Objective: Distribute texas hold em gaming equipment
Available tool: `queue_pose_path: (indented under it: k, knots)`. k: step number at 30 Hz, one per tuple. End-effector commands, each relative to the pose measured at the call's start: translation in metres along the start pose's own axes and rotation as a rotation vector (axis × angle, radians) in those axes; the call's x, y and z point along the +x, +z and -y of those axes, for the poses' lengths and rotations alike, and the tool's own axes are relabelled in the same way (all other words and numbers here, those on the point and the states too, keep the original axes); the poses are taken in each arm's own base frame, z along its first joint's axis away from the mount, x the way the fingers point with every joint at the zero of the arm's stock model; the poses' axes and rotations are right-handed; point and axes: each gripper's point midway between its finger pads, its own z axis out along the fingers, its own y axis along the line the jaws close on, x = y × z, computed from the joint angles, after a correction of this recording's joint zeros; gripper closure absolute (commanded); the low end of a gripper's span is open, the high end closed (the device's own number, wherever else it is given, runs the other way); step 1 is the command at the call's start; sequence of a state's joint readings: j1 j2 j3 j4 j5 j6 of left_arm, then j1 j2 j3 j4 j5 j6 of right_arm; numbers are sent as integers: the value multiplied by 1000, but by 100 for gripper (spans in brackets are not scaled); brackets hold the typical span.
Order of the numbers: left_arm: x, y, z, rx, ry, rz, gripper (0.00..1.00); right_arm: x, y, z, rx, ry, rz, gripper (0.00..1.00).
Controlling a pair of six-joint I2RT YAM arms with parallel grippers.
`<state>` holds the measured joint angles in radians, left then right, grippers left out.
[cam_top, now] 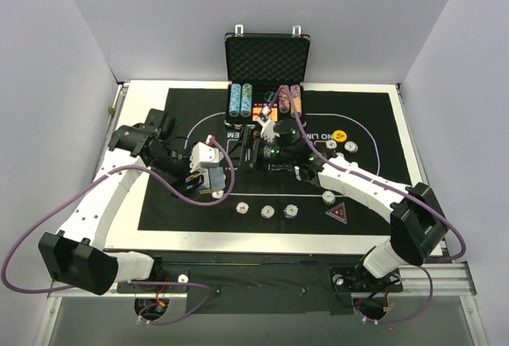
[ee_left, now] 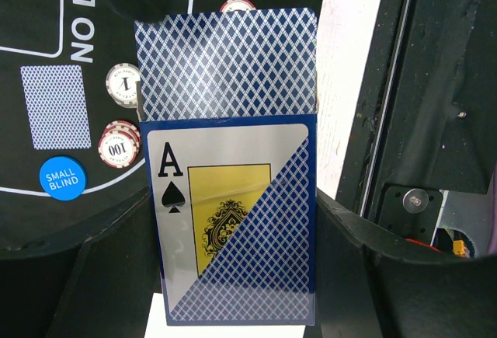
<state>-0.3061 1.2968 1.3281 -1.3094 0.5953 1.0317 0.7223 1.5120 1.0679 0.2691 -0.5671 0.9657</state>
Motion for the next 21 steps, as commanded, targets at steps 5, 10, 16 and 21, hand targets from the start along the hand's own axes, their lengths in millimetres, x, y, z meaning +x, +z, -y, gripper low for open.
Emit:
queue_pose_path:
  k: [5,10,16,21]
  knots:
    - [-16,-9,-2,-19,38,39,96,21,12,-22,-42,-74,-89,16]
    - [-20,-11,-4,-24,41,44,96,26,17,-21,-34,-77,-119,19]
    - [-23,-12,-6,-34,44,49,96,32,22,-18,-44,-60,-153,30]
    - [-26,-13,-8,-41,46,59,96,36,22,-12,-35,-55,-173,42]
